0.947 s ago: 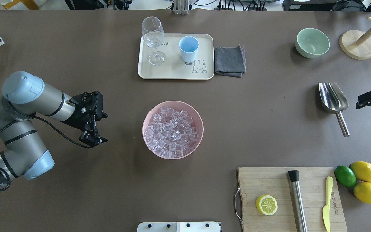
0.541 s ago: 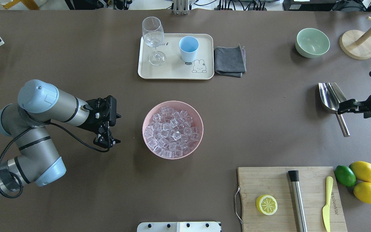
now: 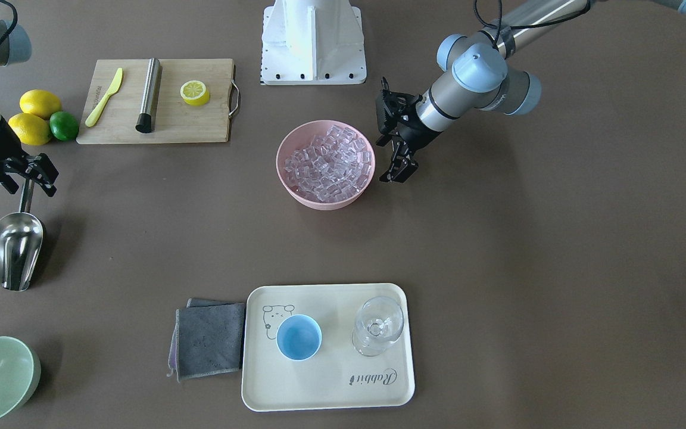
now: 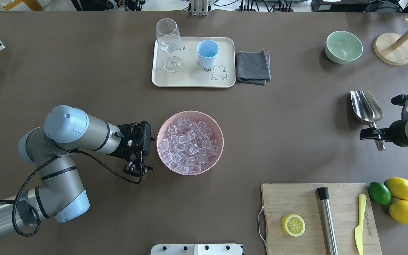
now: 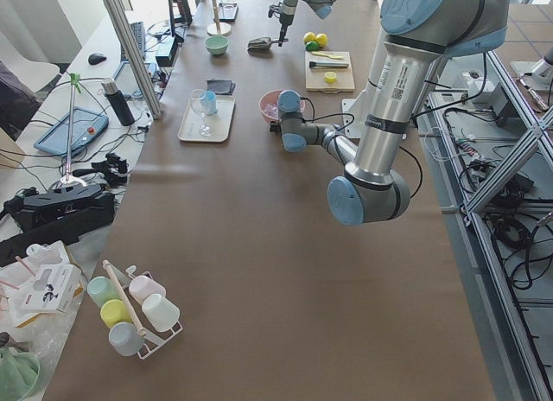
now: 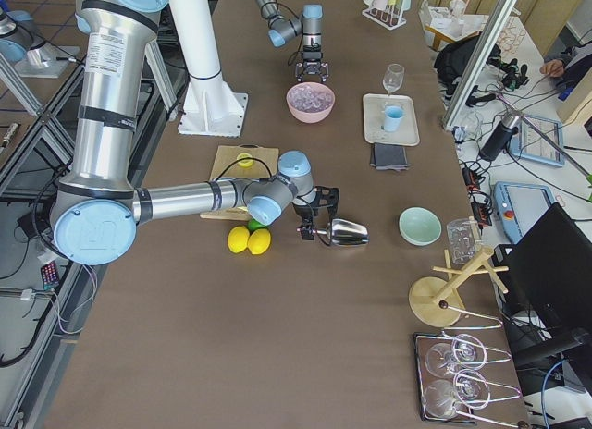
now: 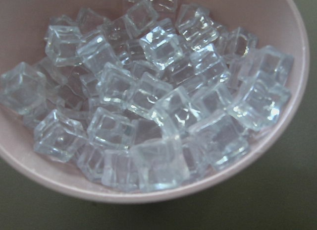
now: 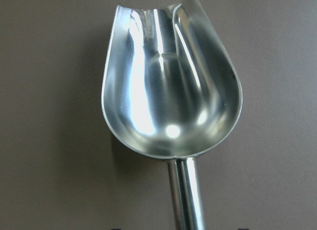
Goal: Put ice in cup with scoop
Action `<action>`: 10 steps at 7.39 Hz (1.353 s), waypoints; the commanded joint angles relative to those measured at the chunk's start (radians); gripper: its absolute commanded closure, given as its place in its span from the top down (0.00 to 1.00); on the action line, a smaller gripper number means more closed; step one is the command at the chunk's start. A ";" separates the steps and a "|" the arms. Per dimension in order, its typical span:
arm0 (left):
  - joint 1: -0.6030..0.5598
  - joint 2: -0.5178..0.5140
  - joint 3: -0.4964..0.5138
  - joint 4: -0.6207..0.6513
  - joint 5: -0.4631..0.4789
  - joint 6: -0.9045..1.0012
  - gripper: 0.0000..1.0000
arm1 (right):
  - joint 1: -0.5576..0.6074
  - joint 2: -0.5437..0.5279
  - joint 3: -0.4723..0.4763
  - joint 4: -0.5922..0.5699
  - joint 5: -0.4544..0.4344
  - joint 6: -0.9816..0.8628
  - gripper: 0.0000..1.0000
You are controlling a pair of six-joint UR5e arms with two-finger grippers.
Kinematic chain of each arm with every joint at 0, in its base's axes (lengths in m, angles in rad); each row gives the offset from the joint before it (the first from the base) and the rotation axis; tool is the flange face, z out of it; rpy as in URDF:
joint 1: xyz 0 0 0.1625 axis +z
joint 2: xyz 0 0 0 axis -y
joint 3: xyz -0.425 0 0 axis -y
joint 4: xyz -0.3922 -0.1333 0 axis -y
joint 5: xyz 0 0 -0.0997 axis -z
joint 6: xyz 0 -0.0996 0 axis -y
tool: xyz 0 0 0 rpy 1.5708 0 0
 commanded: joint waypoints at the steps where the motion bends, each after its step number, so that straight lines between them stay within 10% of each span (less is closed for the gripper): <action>1: 0.002 0.000 0.003 0.010 0.002 -0.003 0.99 | -0.002 -0.020 0.005 0.004 0.002 -0.008 0.47; 5: -0.009 -0.012 0.008 0.016 0.002 -0.044 0.99 | -0.002 -0.035 -0.001 0.030 0.008 -0.008 0.00; 8: -0.009 -0.039 0.035 0.016 0.000 -0.104 0.99 | 0.013 -0.066 0.058 0.006 0.113 -0.128 0.00; 10: -0.009 -0.041 0.037 0.016 0.000 -0.107 0.99 | 0.084 -0.072 0.226 -0.206 0.140 -0.301 0.00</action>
